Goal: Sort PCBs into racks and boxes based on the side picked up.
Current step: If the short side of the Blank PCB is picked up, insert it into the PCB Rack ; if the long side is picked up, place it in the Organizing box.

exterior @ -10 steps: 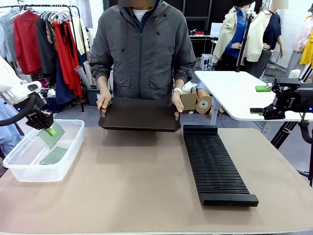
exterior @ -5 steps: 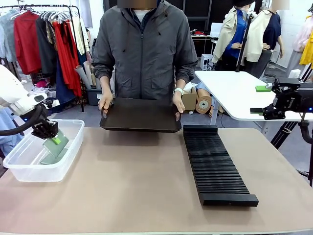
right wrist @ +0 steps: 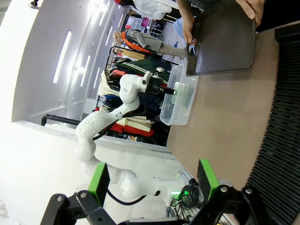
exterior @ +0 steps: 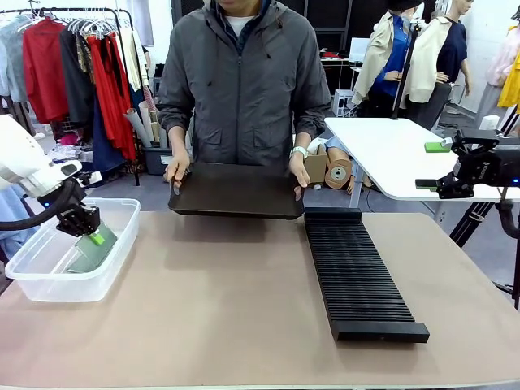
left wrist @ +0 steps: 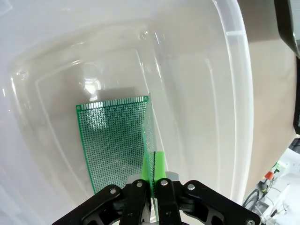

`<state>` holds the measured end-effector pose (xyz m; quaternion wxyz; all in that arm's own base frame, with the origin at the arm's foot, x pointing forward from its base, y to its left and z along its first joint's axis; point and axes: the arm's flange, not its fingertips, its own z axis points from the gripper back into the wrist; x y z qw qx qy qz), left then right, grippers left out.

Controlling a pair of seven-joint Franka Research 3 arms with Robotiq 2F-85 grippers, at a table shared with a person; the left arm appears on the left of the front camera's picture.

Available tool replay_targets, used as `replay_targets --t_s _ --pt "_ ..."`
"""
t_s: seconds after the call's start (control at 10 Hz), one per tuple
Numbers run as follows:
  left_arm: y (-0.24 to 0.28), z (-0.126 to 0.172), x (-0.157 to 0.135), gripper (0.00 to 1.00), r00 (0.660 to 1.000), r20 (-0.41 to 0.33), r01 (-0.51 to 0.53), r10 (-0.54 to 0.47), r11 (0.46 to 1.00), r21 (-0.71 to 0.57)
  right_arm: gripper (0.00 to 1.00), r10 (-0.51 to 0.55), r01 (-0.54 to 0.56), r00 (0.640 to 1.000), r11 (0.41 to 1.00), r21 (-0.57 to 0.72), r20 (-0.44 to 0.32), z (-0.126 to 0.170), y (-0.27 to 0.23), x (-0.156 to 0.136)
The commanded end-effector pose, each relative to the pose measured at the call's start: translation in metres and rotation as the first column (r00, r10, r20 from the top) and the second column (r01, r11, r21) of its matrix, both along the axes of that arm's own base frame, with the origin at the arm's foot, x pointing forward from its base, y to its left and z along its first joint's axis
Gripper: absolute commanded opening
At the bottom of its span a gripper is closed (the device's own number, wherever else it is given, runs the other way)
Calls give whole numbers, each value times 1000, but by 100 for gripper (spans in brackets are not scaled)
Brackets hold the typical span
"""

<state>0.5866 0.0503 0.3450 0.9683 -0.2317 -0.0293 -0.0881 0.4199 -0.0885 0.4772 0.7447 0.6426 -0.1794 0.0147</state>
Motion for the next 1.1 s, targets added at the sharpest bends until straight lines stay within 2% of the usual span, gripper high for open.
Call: replay_targets --t_s 0.0,0.1,0.2,0.6,0.7,1.0 --pt "-2 2 2 3 1000 7 -21 21 1000 4 100 11 -11 1000 1000 -5 -4 3 -1 0" --pt "-2 8 3 12 1000 20 -21 21 1000 6 100 11 -11 1000 1000 -5 -4 3 -1 0" --pt "-2 15 3 27 999 27 -29 29 1000 12 100 11 -11 1000 1000 -5 -4 3 -1 0" --pt "-7 43 -1 96 998 61 -22 18 998 60 100 11 -11 1000 1000 -5 -4 3 -1 0" --pt "-8 54 -3 100 997 76 -22 15 995 95 100 11 -11 1000 1000 -5 -4 3 -1 0" --pt "-9 70 -3 100 995 99 -18 5 992 124 100 11 -11 1000 1000 -5 -4 3 -1 0"
